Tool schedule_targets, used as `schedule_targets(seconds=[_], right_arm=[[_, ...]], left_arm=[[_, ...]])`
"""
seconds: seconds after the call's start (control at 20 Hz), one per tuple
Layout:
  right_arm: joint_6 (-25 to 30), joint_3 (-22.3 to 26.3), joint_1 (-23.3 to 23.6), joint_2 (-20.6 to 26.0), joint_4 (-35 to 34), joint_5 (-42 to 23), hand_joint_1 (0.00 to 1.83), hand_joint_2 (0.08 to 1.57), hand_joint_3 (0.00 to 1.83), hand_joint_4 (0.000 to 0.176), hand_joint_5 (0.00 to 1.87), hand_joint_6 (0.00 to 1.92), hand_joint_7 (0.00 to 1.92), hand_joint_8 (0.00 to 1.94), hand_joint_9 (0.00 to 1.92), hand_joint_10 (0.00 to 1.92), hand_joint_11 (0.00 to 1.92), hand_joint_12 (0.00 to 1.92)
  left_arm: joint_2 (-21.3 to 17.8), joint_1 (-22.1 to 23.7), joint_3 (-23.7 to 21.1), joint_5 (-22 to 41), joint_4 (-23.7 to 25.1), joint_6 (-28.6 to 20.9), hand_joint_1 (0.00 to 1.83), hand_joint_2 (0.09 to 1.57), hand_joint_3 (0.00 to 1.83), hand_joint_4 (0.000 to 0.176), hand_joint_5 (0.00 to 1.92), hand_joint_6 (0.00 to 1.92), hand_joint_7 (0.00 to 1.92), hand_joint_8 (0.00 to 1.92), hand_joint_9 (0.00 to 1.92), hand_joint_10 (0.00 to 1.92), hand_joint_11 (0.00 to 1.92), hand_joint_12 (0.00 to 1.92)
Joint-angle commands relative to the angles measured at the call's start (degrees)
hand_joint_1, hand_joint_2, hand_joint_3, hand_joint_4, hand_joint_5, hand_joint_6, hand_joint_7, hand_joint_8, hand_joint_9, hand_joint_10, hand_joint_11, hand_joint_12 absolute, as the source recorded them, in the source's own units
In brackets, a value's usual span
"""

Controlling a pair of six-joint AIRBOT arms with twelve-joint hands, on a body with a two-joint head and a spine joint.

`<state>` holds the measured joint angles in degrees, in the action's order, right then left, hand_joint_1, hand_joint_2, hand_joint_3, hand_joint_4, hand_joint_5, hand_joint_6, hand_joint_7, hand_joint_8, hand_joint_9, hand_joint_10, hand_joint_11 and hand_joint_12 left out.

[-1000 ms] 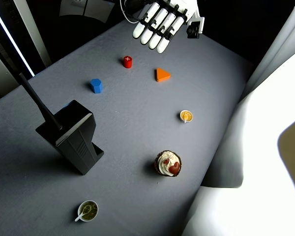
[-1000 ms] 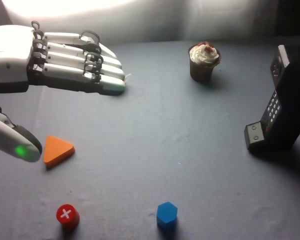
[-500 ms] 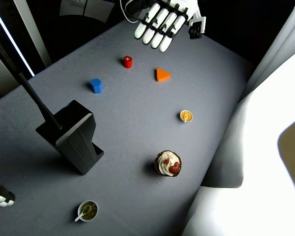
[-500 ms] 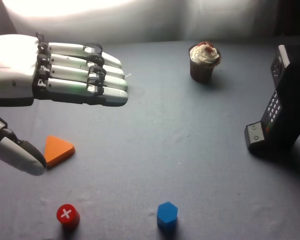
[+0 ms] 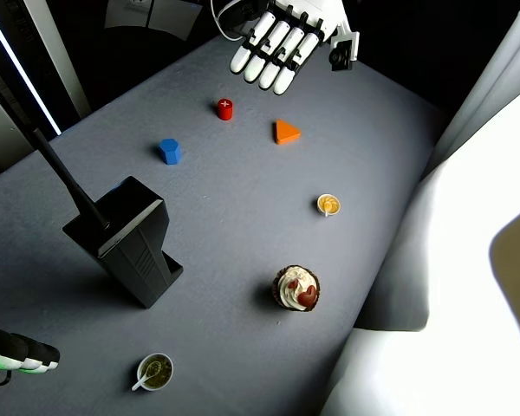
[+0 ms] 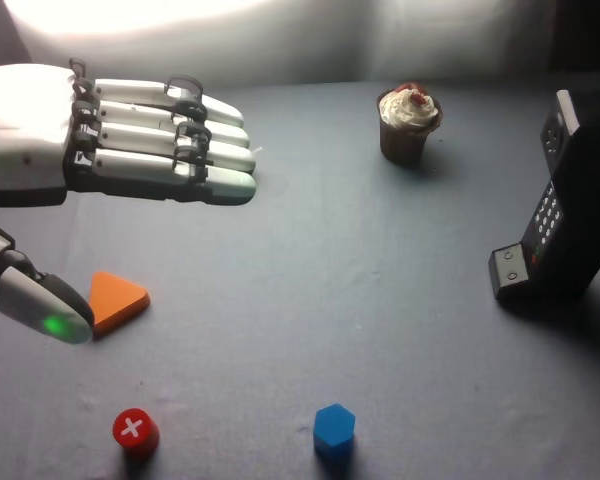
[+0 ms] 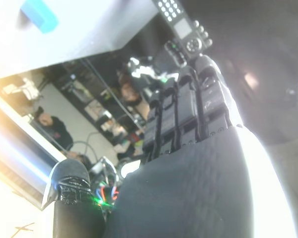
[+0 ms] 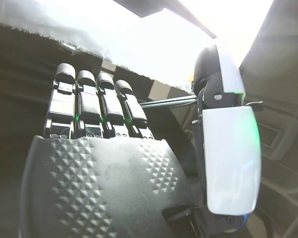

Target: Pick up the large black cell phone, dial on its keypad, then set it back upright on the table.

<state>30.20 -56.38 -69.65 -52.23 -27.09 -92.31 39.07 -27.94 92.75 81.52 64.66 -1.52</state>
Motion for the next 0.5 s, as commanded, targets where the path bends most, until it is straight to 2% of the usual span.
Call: schedule_targets(seconds=[0.0, 0.1, 0.15, 0.25, 0.35, 0.4, 0.45], right_arm=[[1.3, -0.7, 0.5, 0.0, 0.7, -7.3, 0.91, 1.02, 0.0, 0.0, 0.0, 0.0, 0.0, 0.0, 0.0, 0.0, 0.0, 0.15], [2.3, -2.1, 1.3, -0.8, 1.6, -7.3, 0.95, 1.03, 0.0, 0.0, 0.03, 0.0, 0.0, 0.0, 0.0, 0.0, 0.0, 0.19], [3.6, -2.9, 1.7, -1.1, 2.3, -7.3, 0.99, 1.03, 0.0, 0.0, 0.05, 0.01, 0.01, 0.0, 0.01, 0.0, 0.0, 0.22], [4.9, -4.4, 2.8, -2.0, 3.2, -7.3, 0.96, 1.04, 0.0, 0.0, 0.04, 0.0, 0.02, 0.0, 0.02, 0.0, 0.0, 0.29], [5.4, -5.7, 3.5, -2.7, 3.2, -7.3, 0.94, 1.06, 0.01, 0.0, 0.03, 0.0, 0.01, 0.0, 0.01, 0.0, 0.0, 0.3], [5.9, -6.3, 3.7, -3.1, 3.3, -7.3, 1.0, 1.05, 0.0, 0.0, 0.04, 0.0, 0.02, 0.0, 0.02, 0.0, 0.0, 0.3], [6.1, -6.7, 3.8, -3.4, 3.3, -7.3, 1.01, 1.05, 0.0, 0.0, 0.04, 0.0, 0.03, 0.0, 0.03, 0.01, 0.0, 0.33]], left_arm=[[-0.2, 1.3, 0.0, 3.9, -6.0, -0.3, 0.0, 1.09, 0.0, 0.0, 0.09, 0.0, 0.13, 0.0, 0.11, 0.0, 0.0, 0.27], [-0.2, 1.4, 0.1, 4.3, -6.0, -0.9, 0.0, 1.1, 0.0, 0.0, 0.08, 0.0, 0.11, 0.0, 0.1, 0.0, 0.0, 0.19], [-0.1, 1.4, 0.0, 4.6, -6.0, -1.4, 0.0, 1.11, 0.0, 0.0, 0.09, 0.0, 0.11, 0.01, 0.11, 0.0, 0.0, 0.18], [-0.1, 1.4, 0.1, 4.8, -6.0, -1.5, 0.0, 1.1, 0.0, 0.0, 0.09, 0.0, 0.1, 0.0, 0.1, 0.0, 0.0, 0.22], [-0.1, 1.5, 0.2, 4.8, -6.2, -1.5, 0.0, 1.09, 0.0, 0.0, 0.07, 0.0, 0.09, 0.0, 0.08, 0.0, 0.0, 0.21], [-0.1, 1.5, 0.3, 4.9, -6.2, -1.5, 0.0, 1.1, 0.0, 0.0, 0.07, 0.0, 0.09, 0.0, 0.08, 0.0, 0.0, 0.21], [0.0, 1.5, 0.3, 4.9, -6.1, -1.5, 0.0, 1.1, 0.0, 0.0, 0.05, 0.0, 0.08, 0.0, 0.06, 0.0, 0.0, 0.15]])
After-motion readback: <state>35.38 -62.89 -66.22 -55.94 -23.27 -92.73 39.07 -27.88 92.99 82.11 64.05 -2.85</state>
